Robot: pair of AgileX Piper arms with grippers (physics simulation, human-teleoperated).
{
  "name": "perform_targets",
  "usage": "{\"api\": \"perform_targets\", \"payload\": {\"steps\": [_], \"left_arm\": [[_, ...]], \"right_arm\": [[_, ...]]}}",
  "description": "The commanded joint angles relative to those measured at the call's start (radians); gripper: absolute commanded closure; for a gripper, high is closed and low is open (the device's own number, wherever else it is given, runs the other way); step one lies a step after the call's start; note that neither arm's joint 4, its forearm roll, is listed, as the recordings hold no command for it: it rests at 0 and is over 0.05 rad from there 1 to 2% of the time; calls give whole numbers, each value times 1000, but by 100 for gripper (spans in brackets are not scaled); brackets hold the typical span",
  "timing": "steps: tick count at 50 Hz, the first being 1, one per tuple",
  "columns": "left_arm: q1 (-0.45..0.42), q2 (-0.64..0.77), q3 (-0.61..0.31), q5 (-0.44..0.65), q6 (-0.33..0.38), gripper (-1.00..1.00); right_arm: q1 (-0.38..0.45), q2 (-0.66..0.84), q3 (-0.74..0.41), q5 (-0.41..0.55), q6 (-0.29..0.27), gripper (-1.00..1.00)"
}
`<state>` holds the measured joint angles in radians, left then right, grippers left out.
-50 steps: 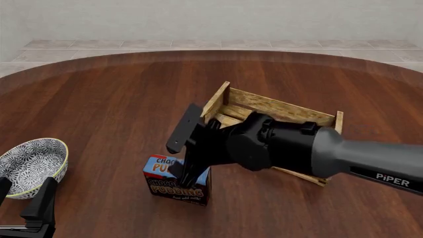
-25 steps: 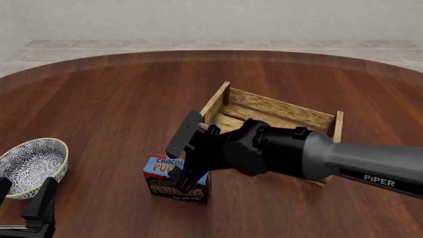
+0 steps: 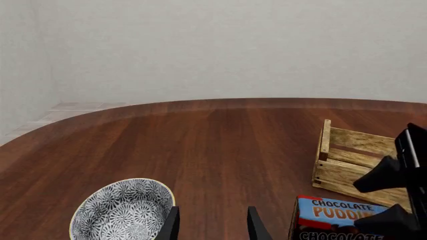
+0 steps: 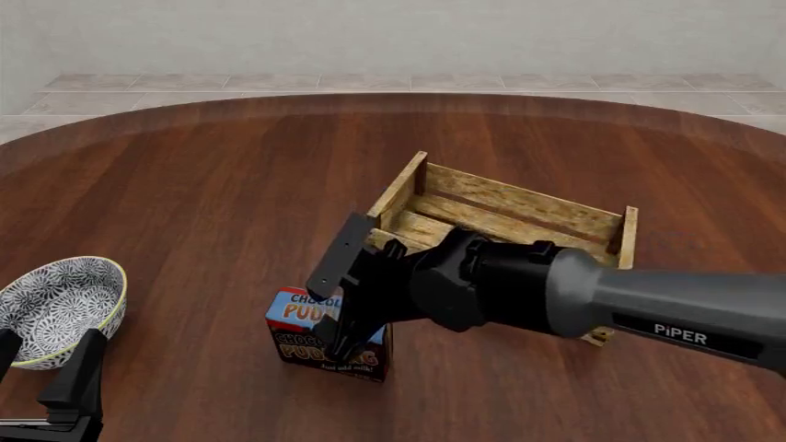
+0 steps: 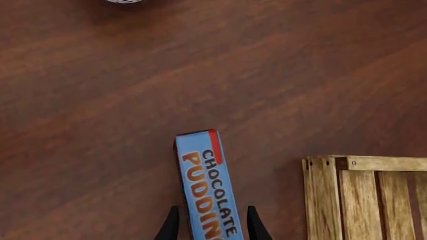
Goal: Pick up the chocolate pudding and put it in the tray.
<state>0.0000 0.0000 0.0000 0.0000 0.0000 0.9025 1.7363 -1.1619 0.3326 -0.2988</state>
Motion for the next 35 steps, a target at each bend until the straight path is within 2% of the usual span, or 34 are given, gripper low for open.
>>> {"api": "perform_targets", "payload": {"steps": [1, 35], "left_arm": [[0, 0, 0, 0, 0, -100], [0, 0, 0, 0, 0, -100]], "right_arm": [[-6, 9, -5, 5, -1, -100], [-20, 58, -7, -1, 0, -100]]}}
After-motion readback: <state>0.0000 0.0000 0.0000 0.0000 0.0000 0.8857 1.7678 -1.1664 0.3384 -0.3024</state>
